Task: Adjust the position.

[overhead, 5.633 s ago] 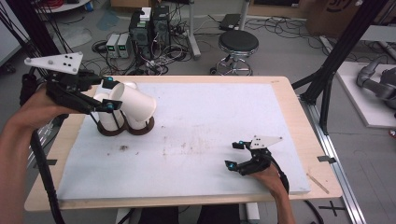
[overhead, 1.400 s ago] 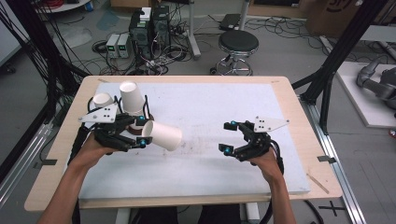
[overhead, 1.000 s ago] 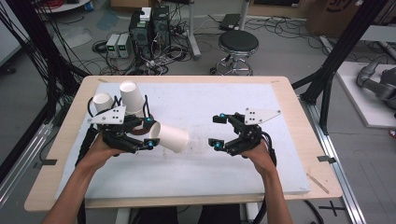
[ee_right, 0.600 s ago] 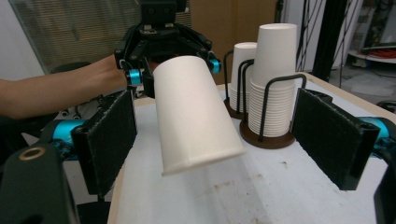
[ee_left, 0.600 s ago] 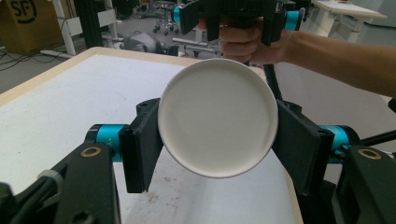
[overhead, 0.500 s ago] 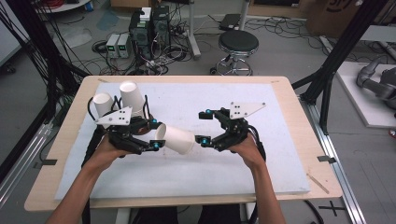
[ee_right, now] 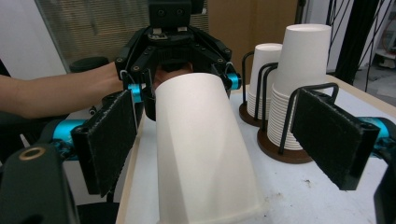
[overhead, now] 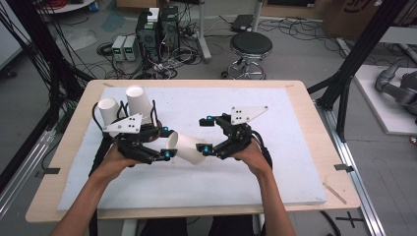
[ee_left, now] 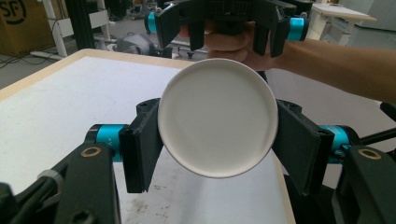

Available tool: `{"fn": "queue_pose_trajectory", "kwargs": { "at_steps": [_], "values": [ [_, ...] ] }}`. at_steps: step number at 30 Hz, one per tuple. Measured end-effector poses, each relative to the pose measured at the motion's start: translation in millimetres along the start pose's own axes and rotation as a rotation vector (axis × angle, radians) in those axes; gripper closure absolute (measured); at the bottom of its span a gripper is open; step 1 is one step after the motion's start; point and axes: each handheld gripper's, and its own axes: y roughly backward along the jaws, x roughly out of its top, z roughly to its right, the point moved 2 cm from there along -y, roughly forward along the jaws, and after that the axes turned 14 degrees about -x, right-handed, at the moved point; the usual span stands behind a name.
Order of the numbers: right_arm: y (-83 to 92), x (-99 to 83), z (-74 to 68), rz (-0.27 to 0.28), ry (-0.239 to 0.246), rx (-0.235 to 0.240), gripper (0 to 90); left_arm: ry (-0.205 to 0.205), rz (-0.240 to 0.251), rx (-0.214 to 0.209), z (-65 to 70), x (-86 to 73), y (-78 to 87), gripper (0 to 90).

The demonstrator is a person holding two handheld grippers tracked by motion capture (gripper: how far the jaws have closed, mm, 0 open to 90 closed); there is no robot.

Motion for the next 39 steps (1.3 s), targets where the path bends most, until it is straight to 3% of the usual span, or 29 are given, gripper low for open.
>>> {"fn": "queue_pose_trajectory", "kwargs": {
  "at_steps": [16,39],
  "values": [
    [-18.4,0.0,-6.9,-0.007,0.003,0.041,15.3,-0.003,0.006,-0.017,1.4,-0.3,-3.9,36.0],
    [-38.0,-7.4,-14.6,-0.09,0.009,0.09,15.3,-0.019,0.046,-0.026,5.1,5.1,0.9,36.0]
  ]
}}
